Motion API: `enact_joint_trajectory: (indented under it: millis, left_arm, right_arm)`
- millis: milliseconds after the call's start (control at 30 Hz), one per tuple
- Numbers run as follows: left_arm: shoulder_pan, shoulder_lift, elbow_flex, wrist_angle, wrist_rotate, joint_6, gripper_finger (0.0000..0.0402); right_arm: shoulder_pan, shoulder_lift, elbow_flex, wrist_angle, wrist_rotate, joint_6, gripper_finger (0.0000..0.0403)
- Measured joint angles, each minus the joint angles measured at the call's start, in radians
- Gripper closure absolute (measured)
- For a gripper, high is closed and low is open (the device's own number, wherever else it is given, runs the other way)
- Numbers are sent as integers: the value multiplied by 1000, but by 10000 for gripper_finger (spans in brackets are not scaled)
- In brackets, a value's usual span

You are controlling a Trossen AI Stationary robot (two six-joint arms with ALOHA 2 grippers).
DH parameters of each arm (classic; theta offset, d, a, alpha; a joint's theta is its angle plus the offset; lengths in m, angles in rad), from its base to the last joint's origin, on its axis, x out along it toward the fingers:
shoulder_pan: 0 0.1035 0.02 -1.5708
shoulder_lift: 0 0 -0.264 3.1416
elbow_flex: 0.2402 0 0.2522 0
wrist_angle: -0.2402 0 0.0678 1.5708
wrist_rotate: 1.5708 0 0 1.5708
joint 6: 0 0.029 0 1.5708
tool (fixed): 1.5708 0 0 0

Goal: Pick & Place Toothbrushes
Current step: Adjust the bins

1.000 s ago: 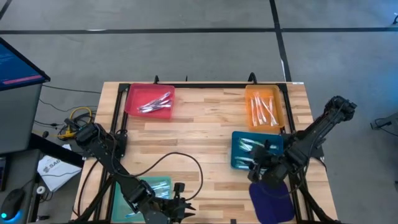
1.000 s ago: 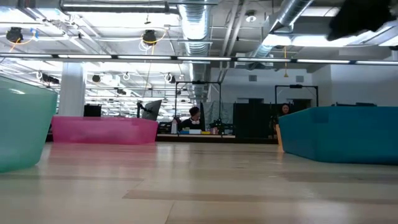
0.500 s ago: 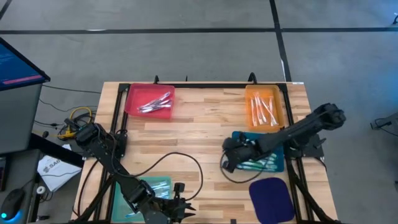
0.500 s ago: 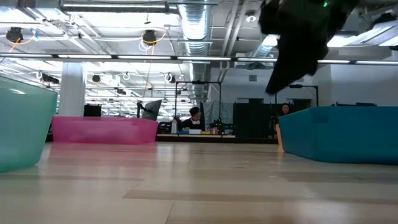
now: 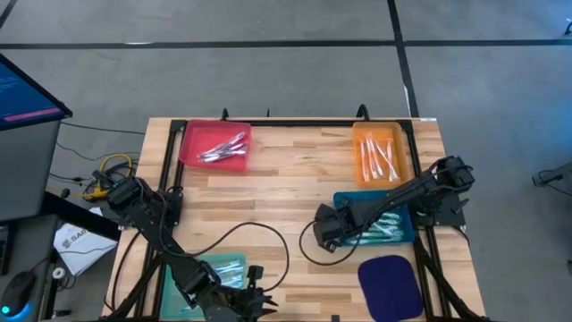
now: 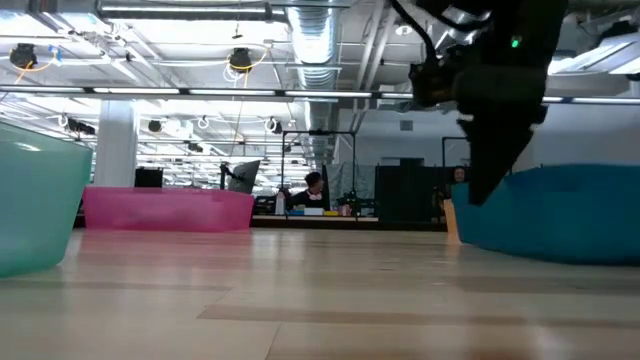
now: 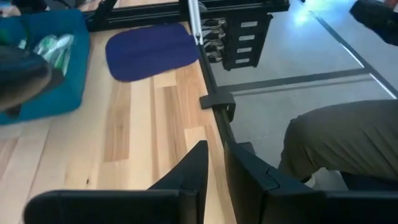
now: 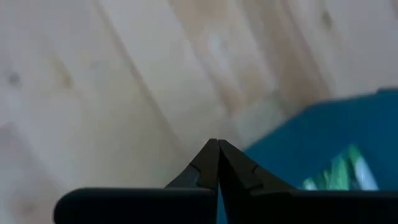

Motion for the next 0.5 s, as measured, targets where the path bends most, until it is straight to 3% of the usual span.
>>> enact_joint_trajectory:
  millis: [100, 233, 500]
  left_arm:
    - [5, 0, -13, 1, -2, -25, 353]
    - [6, 0, -15, 8, -5, -26, 353]
    - [5, -5, -15, 13, -4, -25, 353]
  right_arm:
    - [7, -6, 25, -55, -69, 23, 403]
    - [30, -5, 44, -73, -46, 18, 403]
    - [59, -5, 155, -71, 186, -78, 403]
